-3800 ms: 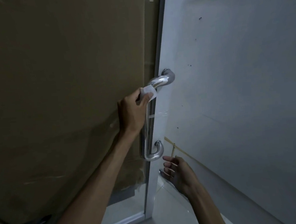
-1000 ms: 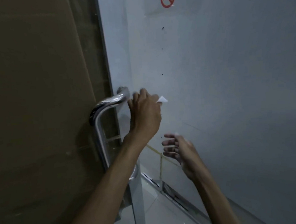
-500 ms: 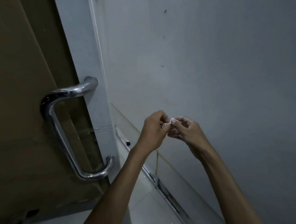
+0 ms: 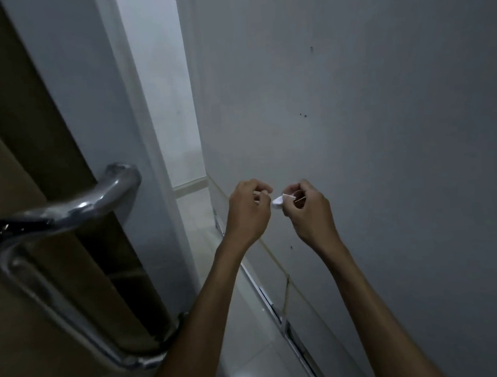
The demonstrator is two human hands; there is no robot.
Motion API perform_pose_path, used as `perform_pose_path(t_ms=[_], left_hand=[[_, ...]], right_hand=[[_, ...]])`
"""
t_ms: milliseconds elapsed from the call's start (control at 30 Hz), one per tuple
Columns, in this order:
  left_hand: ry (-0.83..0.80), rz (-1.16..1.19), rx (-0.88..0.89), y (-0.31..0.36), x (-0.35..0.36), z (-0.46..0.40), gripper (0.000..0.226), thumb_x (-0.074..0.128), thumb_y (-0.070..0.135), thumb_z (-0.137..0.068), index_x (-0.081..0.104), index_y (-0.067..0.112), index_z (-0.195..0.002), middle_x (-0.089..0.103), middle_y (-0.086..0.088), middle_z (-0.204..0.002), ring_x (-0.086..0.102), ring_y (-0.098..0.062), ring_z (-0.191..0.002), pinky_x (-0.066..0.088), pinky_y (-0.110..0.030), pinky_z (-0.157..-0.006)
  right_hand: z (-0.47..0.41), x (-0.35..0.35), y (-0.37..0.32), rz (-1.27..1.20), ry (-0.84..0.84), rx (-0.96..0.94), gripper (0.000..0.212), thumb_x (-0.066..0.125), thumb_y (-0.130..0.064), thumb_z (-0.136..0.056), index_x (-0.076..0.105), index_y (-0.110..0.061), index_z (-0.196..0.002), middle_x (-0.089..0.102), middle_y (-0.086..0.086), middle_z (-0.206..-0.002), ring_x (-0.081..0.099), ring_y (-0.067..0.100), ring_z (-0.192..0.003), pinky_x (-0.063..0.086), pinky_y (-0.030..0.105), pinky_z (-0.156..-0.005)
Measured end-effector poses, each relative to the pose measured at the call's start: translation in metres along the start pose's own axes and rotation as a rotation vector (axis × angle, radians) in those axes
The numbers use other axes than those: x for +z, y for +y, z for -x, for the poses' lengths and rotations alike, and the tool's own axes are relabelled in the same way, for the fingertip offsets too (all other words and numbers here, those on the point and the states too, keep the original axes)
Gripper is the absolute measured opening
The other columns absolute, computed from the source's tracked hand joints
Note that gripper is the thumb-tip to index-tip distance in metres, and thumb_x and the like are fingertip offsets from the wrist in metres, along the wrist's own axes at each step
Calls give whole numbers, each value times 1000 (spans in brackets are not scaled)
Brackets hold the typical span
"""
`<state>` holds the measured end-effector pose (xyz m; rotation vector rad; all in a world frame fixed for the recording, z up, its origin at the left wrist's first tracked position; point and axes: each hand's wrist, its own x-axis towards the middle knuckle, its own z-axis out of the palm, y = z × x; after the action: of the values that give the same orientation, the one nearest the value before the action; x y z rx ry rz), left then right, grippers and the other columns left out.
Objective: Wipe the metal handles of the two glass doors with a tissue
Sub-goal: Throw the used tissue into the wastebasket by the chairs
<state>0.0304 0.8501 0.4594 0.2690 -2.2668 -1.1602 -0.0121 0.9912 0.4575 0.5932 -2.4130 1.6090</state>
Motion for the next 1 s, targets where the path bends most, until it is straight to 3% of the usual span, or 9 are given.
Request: perform_pose_path(t_ms=[100,167,267,433,600,700,833,1000], left_hand=[[67,-21,-3,-15,3,-43,18,55,13,-101,71,18,-103,62,0,-113,66,-11,-96,57,-29,-86],[127,-70,-19,-28,6,-68,18,53,15,-100,70,19,-103,60,1,-113,65,-14,-101,56,-36,-89],[174,-137,-74,-47,8,-97,17,52,17,-101,68,19,-105,58,1,-114,63,-18,-104,55,-39,-89],[248,-255,-175,-80,8,-138,17,53,19,-101,67,17,-110,58,-2,-121,60,-23,-109,54,-42,-92],[291,-279,-287,-126,2,-174,21,56,18,-100,68,14,-117,64,-7,-124,58,-26,-117,44,-32,-92],[340,-270,-380,-154,-1,-208,24,55,20,-100,68,13,-118,63,-9,-126,59,-28,-119,46,-33,-95],[428,-263,-444,-181,-15,-252,24,54,22,-100,67,16,-119,61,-7,-126,61,-28,-115,56,-46,-94],[519,-326,-479,-217,-38,-276,26,53,21,-102,67,14,-122,62,-9,-128,60,-27,-117,55,-44,-97]], right_hand=[[-46,21,0,60,16,-67,4,62,-21,-95,62,-24,-92,69,-6,-88,65,3,-74,53,29,-65],[-75,38,3,78,28,-114,4,60,-24,-94,60,-27,-92,68,-5,-93,67,7,-77,57,35,-67],[-107,62,6,90,9,-161,3,59,-22,-95,59,-25,-94,66,-3,-99,65,7,-80,58,37,-67],[-155,103,10,131,-38,-216,3,58,-23,-97,60,-24,-99,60,-4,-105,63,11,-78,42,24,-59],[-210,161,18,166,-158,-300,6,57,-24,-100,60,-22,-105,59,-2,-106,60,12,-79,37,18,-57],[-244,205,30,169,-226,-301,7,56,-21,-99,60,-21,-105,57,-1,-105,58,12,-77,34,18,-56],[-284,258,43,155,-318,-295,7,56,-21,-97,59,-21,-104,57,0,-104,57,15,-78,38,26,-59],[-310,310,59,168,-372,-312,5,58,-22,-97,59,-22,-101,60,0,-104,61,17,-82,53,33,-66]])
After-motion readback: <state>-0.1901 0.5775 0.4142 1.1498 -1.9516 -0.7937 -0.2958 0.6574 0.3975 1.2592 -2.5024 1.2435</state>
